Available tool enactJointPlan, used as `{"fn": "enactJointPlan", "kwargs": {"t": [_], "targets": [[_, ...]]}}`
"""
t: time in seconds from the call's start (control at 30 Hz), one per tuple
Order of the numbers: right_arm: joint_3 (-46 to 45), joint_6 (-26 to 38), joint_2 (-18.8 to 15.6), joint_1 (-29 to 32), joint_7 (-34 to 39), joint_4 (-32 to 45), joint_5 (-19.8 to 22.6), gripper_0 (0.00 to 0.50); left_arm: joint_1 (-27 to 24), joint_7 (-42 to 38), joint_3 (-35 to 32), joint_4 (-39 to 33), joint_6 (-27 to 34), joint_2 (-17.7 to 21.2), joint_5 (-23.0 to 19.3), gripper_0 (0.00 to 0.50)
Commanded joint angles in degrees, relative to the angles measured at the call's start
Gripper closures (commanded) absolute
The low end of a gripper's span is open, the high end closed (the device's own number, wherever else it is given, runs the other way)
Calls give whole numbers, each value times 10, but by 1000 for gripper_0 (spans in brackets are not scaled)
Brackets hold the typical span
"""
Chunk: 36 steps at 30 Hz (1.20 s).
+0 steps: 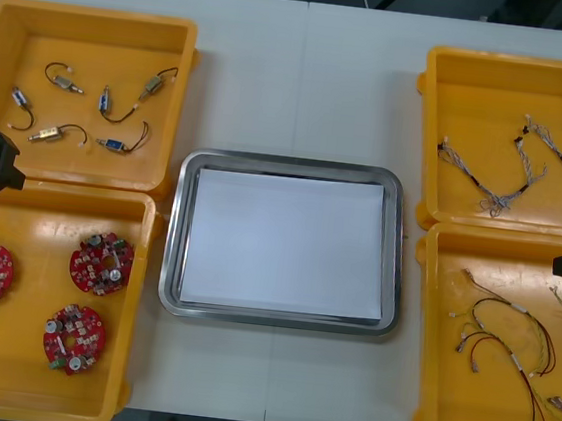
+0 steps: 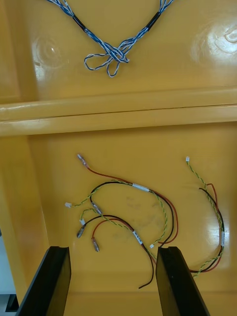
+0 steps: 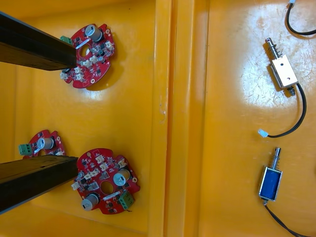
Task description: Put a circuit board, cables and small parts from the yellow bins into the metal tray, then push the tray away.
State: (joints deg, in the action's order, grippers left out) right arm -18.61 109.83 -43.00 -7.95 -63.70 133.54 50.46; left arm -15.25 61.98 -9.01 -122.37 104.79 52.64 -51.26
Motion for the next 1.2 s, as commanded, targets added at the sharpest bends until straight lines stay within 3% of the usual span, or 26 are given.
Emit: {"fn": "enactJointPlan", "kwargs": {"t": [0.03, 1.2], "targets": [[-16, 2, -22, 7, -1, 17, 4, 0, 7, 33, -19, -16, -5, 0, 0, 0], [-16, 2, -22, 7, -1, 17, 4, 0, 7, 33, -19, -16, -5, 0, 0, 0]]}}
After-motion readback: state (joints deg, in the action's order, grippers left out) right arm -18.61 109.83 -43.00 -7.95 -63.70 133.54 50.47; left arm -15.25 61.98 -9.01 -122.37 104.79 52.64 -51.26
